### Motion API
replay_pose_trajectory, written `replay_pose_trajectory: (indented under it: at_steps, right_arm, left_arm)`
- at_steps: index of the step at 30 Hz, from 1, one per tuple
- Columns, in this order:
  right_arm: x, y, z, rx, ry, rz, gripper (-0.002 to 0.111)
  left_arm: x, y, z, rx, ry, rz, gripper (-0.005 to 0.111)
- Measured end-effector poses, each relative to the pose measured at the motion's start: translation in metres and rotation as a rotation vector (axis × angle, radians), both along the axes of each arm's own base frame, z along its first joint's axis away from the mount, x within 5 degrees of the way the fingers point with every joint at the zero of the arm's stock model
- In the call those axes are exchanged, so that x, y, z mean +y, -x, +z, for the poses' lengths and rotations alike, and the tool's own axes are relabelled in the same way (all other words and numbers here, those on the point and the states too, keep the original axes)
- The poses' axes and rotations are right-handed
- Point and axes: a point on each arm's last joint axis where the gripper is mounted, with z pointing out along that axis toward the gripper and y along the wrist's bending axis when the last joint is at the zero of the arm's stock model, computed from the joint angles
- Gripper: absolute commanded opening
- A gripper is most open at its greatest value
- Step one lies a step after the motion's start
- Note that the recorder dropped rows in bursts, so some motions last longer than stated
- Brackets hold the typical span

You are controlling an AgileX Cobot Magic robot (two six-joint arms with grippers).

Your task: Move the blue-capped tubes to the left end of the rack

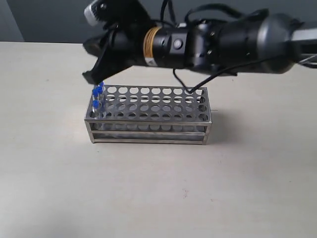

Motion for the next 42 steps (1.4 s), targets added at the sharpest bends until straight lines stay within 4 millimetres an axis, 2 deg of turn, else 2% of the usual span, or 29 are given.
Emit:
replay_pose_trajectory:
  at_steps: [2, 3, 5, 9, 12, 14, 17, 21, 24, 32, 35, 37, 38, 39, 40, 41, 42]
  right_arm:
    - [-0.015, -0.004, 0.017, -0.027, 0.014, -0.074, 0.0]
    - [-0.03, -0.008, 0.028, -0.039, 0.013, -0.124, 0.0]
    - [-0.058, -0.012, 0.035, -0.036, 0.025, -0.206, 0.0]
    - [-0.133, -0.013, 0.029, 0.018, 0.032, -0.383, 0.0]
    - [-0.189, 0.004, 0.02, 0.084, 0.0, -0.536, 0.0]
    - [-0.219, 0.022, 0.01, 0.141, -0.032, -0.631, 0.0]
    - [-0.25, 0.049, -0.001, 0.209, -0.097, -0.755, 0.0]
    - [-0.27, 0.077, -0.011, 0.27, -0.115, -0.863, 0.0]
    - [-0.277, 0.088, -0.013, 0.287, -0.104, -0.91, 0.0]
    - [-0.281, 0.103, 0.0, 0.251, -0.134, -0.915, 0.0]
    - [-0.285, 0.116, 0.014, 0.167, -0.171, -0.896, 0.0]
    - [-0.295, 0.135, 0.017, 0.085, -0.207, -0.906, 0.0]
    - [-0.305, 0.151, 0.01, 0.042, -0.24, -0.938, 0.0]
    - [-0.31, 0.159, 0.002, 0.029, -0.249, -0.965, 0.0]
    - [-0.32, 0.175, -0.021, 0.009, -0.264, -1.028, 0.0]
    - [-0.323, 0.181, -0.034, 0.013, -0.27, -1.055, 0.0]
    - [-0.329, 0.193, -0.056, 0.009, -0.314, -1.115, 0.0]
  left_arm:
    - [0.0, 0.0, 0.0, 0.0, 0.0, 0.0, 0.001]
    - [0.0, 0.0, 0.0, 0.0, 0.0, 0.0, 0.001]
    - [0.0, 0.0, 0.0, 0.0, 0.0, 0.0, 0.001]
    - [0.0, 0.0, 0.0, 0.0, 0.0, 0.0, 0.001]
    - [0.0, 0.0, 0.0, 0.0, 0.0, 0.0, 0.001]
    - [0.0, 0.0, 0.0, 0.0, 0.0, 0.0, 0.001]
    - [0.0, 0.0, 0.0, 0.0, 0.0, 0.0, 0.001]
    - [0.0, 0.0, 0.0, 0.0, 0.0, 0.0, 0.001]
    - [0.0, 0.0, 0.0, 0.0, 0.0, 0.0, 0.001]
    - [0.0, 0.0, 0.0, 0.0, 0.0, 0.0, 0.001]
    - [0.0, 0.0, 0.0, 0.0, 0.0, 0.0, 0.001]
    - [0.0, 0.0, 0.0, 0.0, 0.0, 0.0, 0.001]
    - [0.0, 0.0, 0.0, 0.0, 0.0, 0.0, 0.001]
    - [0.0, 0.0, 0.0, 0.0, 0.0, 0.0, 0.001]
    - [0.0, 0.0, 0.0, 0.0, 0.0, 0.0, 0.001]
    - [0.0, 0.0, 0.0, 0.0, 0.0, 0.0, 0.001]
    - [0.0, 0.0, 0.0, 0.0, 0.0, 0.0, 0.001]
